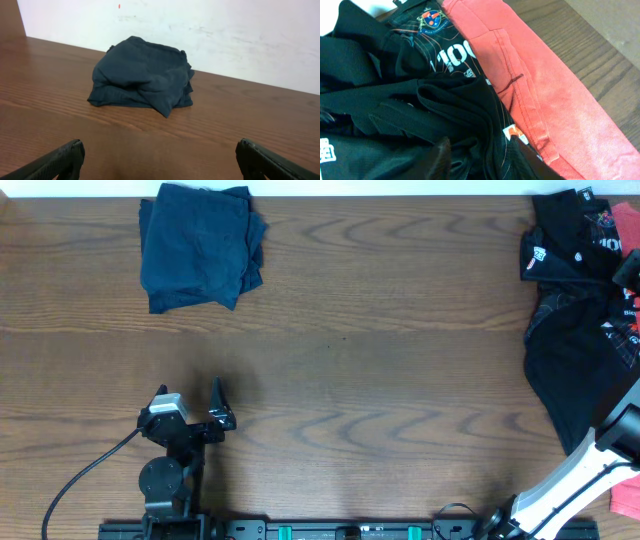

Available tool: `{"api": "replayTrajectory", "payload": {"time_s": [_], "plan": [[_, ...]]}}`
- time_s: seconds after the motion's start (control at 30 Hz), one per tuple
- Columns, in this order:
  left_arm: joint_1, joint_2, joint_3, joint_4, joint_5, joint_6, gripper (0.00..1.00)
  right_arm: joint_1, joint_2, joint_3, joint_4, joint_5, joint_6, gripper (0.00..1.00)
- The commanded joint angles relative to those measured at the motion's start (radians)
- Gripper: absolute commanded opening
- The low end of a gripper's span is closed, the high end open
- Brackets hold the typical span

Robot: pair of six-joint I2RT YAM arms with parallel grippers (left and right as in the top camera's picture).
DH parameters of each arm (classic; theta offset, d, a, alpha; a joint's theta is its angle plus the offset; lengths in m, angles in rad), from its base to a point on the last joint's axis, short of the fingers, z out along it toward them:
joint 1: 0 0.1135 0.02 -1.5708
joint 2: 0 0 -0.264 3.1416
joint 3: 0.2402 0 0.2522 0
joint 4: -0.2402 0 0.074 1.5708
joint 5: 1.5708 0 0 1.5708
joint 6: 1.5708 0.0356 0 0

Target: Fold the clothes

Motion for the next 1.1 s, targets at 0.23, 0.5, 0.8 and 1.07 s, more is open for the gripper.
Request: {"api": "replayTrajectory", "payload": {"time_s": [0.23, 0.5, 0.8, 1.07], "plan": [[0.003, 0.001, -0.016, -0.036, -0.001, 0.005, 0.98, 0.005, 0.164, 0.006, 0.054, 0.002, -0.037, 0.45], [0.003, 0.001, -0.016, -0.036, -0.001, 0.005, 0.98, 0.005, 0.165, 0.014, 0.077, 0.002, -0.037, 0.22], [0.003, 0.001, -0.016, -0.036, -0.001, 0.005, 0.98, 0.005, 0.082, 0.014, 0.066, 0.002, -0.037, 0.34], [0.003, 0.001, -0.016, -0.036, -0.001, 0.005, 0.98, 0.005, 0.076, 0.014, 0.038, 0.002, -0.037, 0.32]]}}
